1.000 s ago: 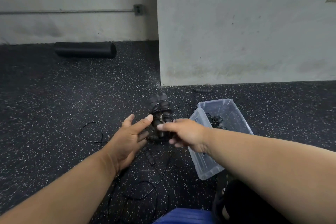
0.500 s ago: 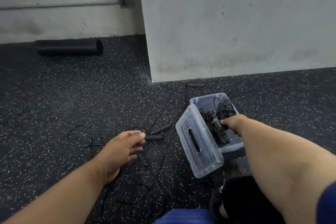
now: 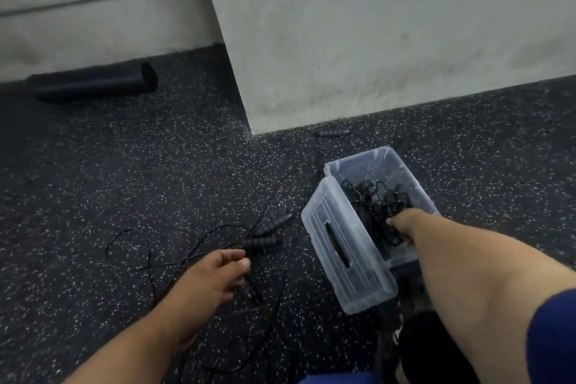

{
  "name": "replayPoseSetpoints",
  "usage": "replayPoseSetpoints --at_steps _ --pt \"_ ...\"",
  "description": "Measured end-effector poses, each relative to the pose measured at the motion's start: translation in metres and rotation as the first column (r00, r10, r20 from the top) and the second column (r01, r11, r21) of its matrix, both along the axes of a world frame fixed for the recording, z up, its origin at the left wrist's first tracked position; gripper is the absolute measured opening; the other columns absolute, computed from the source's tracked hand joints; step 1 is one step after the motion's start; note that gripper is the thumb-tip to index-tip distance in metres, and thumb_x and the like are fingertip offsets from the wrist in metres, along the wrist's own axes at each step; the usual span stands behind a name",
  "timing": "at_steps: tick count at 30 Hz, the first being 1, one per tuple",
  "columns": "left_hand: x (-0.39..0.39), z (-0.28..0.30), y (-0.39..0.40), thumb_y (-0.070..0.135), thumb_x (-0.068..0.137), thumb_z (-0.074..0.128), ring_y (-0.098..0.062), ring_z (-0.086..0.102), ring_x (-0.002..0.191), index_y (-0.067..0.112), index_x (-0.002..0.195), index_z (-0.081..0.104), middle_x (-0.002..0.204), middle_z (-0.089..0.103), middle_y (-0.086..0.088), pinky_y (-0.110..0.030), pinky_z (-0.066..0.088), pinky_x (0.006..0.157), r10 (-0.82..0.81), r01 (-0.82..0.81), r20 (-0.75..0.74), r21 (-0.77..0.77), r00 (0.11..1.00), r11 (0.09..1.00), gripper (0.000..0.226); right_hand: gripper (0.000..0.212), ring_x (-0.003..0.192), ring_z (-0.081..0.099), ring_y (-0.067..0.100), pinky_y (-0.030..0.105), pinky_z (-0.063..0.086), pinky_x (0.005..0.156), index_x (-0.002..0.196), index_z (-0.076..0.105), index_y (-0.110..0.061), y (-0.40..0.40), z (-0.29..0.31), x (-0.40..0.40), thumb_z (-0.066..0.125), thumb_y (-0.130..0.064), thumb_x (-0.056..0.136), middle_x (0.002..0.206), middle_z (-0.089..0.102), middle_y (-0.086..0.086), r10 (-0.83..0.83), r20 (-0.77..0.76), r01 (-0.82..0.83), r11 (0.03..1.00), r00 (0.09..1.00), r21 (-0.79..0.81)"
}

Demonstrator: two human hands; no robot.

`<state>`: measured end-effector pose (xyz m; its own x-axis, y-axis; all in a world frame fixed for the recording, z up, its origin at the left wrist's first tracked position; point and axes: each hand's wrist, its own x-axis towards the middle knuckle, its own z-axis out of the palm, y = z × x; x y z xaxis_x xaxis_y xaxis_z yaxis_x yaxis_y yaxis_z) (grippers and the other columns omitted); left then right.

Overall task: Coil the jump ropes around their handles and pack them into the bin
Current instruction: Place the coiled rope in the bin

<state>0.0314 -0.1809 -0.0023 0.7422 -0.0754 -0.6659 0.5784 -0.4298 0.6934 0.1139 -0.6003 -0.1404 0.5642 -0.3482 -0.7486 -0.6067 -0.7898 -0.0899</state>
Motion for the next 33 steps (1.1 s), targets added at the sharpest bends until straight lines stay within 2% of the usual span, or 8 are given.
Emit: replayPoseSetpoints --at_steps 2,5,11,16,18,21,28,33 --pt "0.005 -0.005 -0.004 0.034 0.102 0.065 -0.013 0.07 0.113 0.032 0.124 0.065 0.119 0.076 0.005 -0.036 0.054 0.098 -0.007 0.007 -0.014 0.006 1.0 1.0 0.022 0.048 0.13 0.054 0.024 0.035 0.039 0.112 0.149 0.05 0.0 -0.004 -0.006 0.006 0.042 -0.031 0.113 0.155 0.05 0.016 -0.044 0.026 0.045 0.999 0.999 -0.019" --pt "0.011 -0.01 -0.007 0.036 0.101 0.066 -0.011 0.07 0.112 0.034 0.123 0.064 0.12 0.075 0.006 -0.034 0.053 0.098 -0.027 0.027 -0.027 0.013 0.999 1.0 0.022 0.058 0.149 0.042 0.028 0.036 0.035 0.119 0.156 0.042 -0.006 -0.006 -0.009 0.012 0.033 -0.045 0.113 0.162 0.043 0.011 -0.113 0.068 0.117 0.992 0.991 -0.055" --pt "0.023 -0.019 -0.008 0.035 0.102 0.065 -0.009 0.072 0.111 0.033 0.125 0.065 0.119 0.076 0.007 -0.033 0.054 0.096 -0.015 0.016 -0.043 0.026 0.999 1.0 0.024 0.046 0.132 0.057 0.035 0.038 0.045 0.103 0.139 0.061 0.0 -0.016 -0.046 0.032 0.061 -0.031 0.104 0.142 0.06 0.021 -0.097 0.054 0.1 0.994 0.994 -0.054" --pt "0.027 -0.022 -0.005 0.034 0.101 0.067 -0.005 0.073 0.105 0.034 0.123 0.066 0.115 0.078 0.008 -0.032 0.054 0.094 0.009 -0.007 -0.061 0.036 0.998 0.999 0.023 0.054 0.151 0.034 0.034 0.039 0.036 0.12 0.165 0.02 -0.032 -0.011 -0.054 0.051 0.029 -0.02 0.113 0.169 0.025 0.014 0.019 0.061 -0.013 0.995 0.998 -0.099" --pt "0.026 -0.022 -0.004 0.034 0.1 0.068 -0.004 0.074 0.103 0.034 0.122 0.066 0.112 0.079 0.01 -0.033 0.054 0.095 0.011 -0.008 -0.06 0.049 0.998 0.999 0.022 0.053 0.151 0.034 0.036 0.042 0.032 0.122 0.165 0.025 -0.022 -0.008 -0.064 0.061 0.031 -0.023 0.112 0.167 0.03 0.014 0.085 0.031 -0.081 0.989 0.996 -0.125" --pt "0.026 -0.023 0.003 0.036 0.1 0.068 -0.008 0.073 0.106 0.036 0.121 0.067 0.112 0.078 0.009 -0.037 0.053 0.101 0.003 0.002 -0.053 0.084 0.999 0.996 0.022 0.063 0.146 0.043 0.036 0.043 0.037 0.12 0.153 0.048 -0.007 -0.005 -0.085 0.073 0.054 -0.031 0.094 0.158 0.044 0.018 0.094 -0.028 -0.097 0.98 0.995 -0.174" --pt "0.026 -0.021 0.011 0.039 0.099 0.069 -0.008 0.072 0.106 0.039 0.119 0.068 0.113 0.078 0.009 -0.039 0.054 0.103 -0.004 0.006 -0.014 0.105 1.0 0.994 0.021 0.056 0.151 0.031 0.04 0.048 0.033 0.122 0.157 0.038 -0.004 0.012 -0.063 0.073 0.043 -0.016 0.102 0.165 0.03 0.014 0.015 -0.019 -0.019 0.971 1.0 -0.238" --pt "0.02 -0.016 0.015 0.039 0.1 0.068 -0.008 0.071 0.106 0.038 0.121 0.067 0.114 0.076 0.007 -0.035 0.054 0.099 -0.036 0.034 0.017 0.11 0.999 0.993 0.022 0.058 0.14 0.046 0.041 0.047 0.045 0.113 0.15 0.044 0.0 0.016 -0.063 0.068 0.049 -0.015 0.094 0.152 0.045 0.021 -0.003 0.047 0.014 0.973 0.999 -0.23"
